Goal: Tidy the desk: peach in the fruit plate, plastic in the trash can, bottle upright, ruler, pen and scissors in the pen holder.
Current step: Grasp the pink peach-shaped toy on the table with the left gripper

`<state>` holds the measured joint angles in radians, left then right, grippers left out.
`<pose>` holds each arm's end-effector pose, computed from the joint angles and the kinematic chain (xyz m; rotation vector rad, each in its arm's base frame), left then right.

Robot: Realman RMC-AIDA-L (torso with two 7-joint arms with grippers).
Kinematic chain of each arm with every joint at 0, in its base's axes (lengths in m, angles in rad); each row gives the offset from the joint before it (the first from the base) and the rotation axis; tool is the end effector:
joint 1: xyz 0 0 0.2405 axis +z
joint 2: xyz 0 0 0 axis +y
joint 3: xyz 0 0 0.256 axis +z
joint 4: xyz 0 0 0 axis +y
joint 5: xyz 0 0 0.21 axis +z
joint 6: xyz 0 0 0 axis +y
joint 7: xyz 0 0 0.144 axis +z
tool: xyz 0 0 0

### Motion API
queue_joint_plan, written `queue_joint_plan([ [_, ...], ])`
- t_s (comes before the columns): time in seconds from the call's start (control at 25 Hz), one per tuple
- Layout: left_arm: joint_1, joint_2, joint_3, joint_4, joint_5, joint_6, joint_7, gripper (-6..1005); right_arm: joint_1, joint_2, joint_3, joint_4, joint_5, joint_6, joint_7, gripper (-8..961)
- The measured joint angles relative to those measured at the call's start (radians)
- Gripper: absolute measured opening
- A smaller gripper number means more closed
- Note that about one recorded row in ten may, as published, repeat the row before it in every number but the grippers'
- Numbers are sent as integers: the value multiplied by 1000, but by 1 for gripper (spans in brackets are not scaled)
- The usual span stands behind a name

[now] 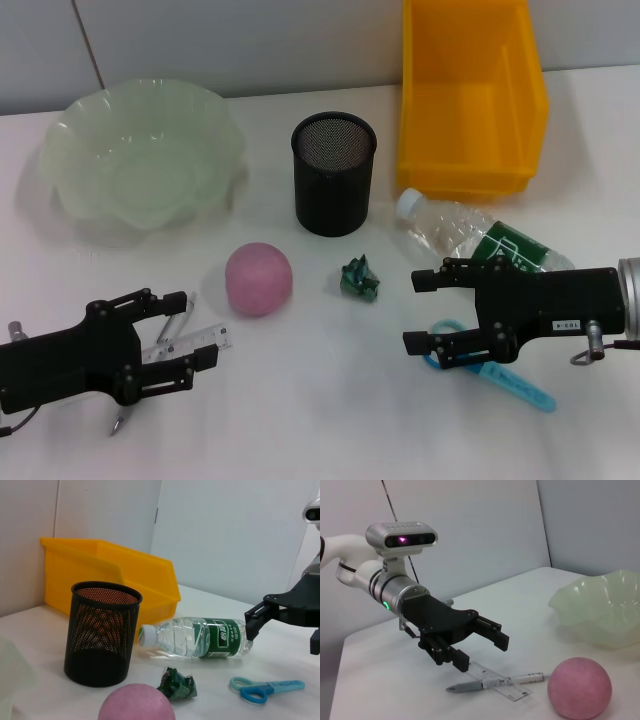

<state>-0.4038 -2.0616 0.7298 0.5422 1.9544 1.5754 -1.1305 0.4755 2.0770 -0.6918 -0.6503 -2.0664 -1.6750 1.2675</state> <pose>-0.3017 0.2820 -0.0156 -2.7316 -0.5422 -0.7013 0.2753 0.2967 -0.0062 -2.8547 0.5258 0.6839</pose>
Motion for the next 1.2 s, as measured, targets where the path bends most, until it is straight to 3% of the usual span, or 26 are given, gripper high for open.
queue_joint_plan([
  [0.84,5,0,-1,1,7,4,-9,770,-3,0,0,0,0,-2,2,840],
  [1.2,-58,-9,2,-2,8,-72,-1,746,-8,1,-10,2,0,-3,5,841],
])
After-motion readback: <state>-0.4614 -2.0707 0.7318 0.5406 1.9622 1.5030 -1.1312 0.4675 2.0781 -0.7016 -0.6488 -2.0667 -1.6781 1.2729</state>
